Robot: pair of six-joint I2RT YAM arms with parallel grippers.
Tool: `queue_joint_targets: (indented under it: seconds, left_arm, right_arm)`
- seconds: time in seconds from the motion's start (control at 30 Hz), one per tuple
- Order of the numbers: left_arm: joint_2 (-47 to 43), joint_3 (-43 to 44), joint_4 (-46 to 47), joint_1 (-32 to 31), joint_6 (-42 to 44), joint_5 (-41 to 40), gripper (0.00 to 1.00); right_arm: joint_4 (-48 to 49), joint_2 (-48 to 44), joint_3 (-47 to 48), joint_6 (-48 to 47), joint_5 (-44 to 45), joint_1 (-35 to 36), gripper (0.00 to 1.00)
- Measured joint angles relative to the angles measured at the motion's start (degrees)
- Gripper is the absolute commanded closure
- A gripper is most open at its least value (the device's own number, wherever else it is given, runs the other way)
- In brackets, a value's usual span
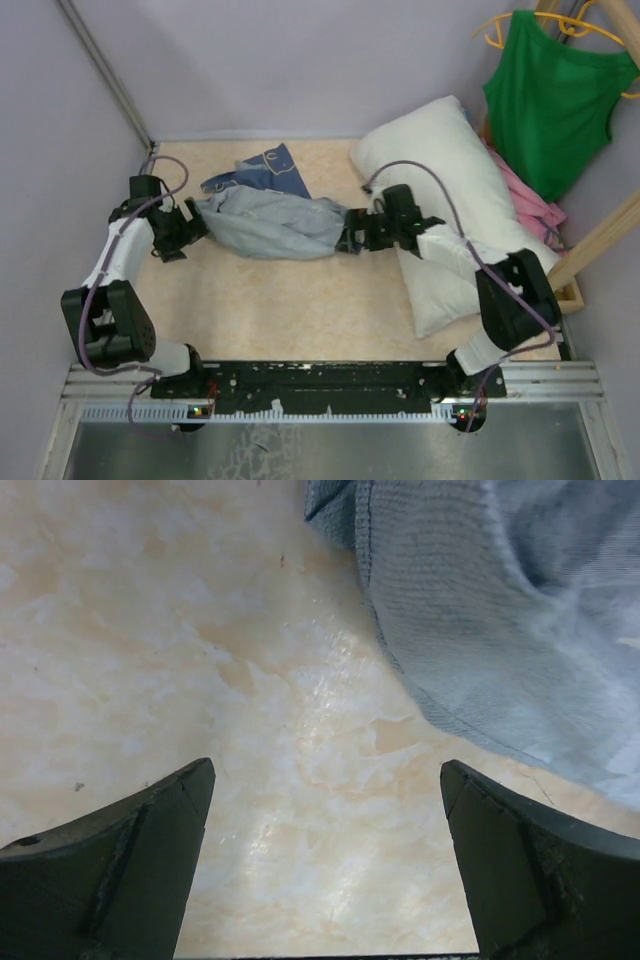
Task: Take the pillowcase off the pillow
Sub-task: Adjust the pillowcase at the center of the board.
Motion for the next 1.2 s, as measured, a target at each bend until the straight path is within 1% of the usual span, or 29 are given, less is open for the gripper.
queue_joint_targets:
  seconds: [0.07,0.13,0.2,0.33,0.57,0.8,1.07,1.2]
  left_arm:
    - [-2.1,-1.7,2.0,2.6,-1.0,3.3,0.01]
    - [-3.0,-2.9,4.2,4.8,-2.1,6.6,0.03]
    - [-2.4,-4.1,6.4,6.1,-3.2,9.6,0.05]
    - [0.7,-6.5,10.3,6.8,-5.8,13.7,0.05]
    - [5.2,-7.3,17.4,6.8,-10.0,16.7,0.08]
    - [9.8,-6.6,23.0,6.9,-12.9,19.4,0.1]
    - [10.4,-6.5,29.9,6.9,-18.2,24.2,0.1]
    - [10.3,-6.5,32.9,6.9,-20.5,25.5,0.1]
  right_arm:
    - [5.3,-6.6,-7.4,5.8,-0.7,-6.6,0.02]
    - [9.1,-10.1,-11.0,10.3,-0.6,-12.5,0.01]
    - [11.6,-10.0,-11.5,13.4,-0.9,-14.2,0.02]
    - [16.9,-6.8,-11.5,19.6,-2.1,-13.8,0.03]
    - [24.6,1.1,-11.4,27.7,-2.8,-13.7,0.05]
    - [31.4,6.0,-11.4,32.0,-4.6,-13.5,0.06]
    - [37.2,9.9,-11.4,35.5,-5.5,-12.3,0.06]
    - [39.5,10.2,-11.4,37.6,-6.5,-11.8,0.06]
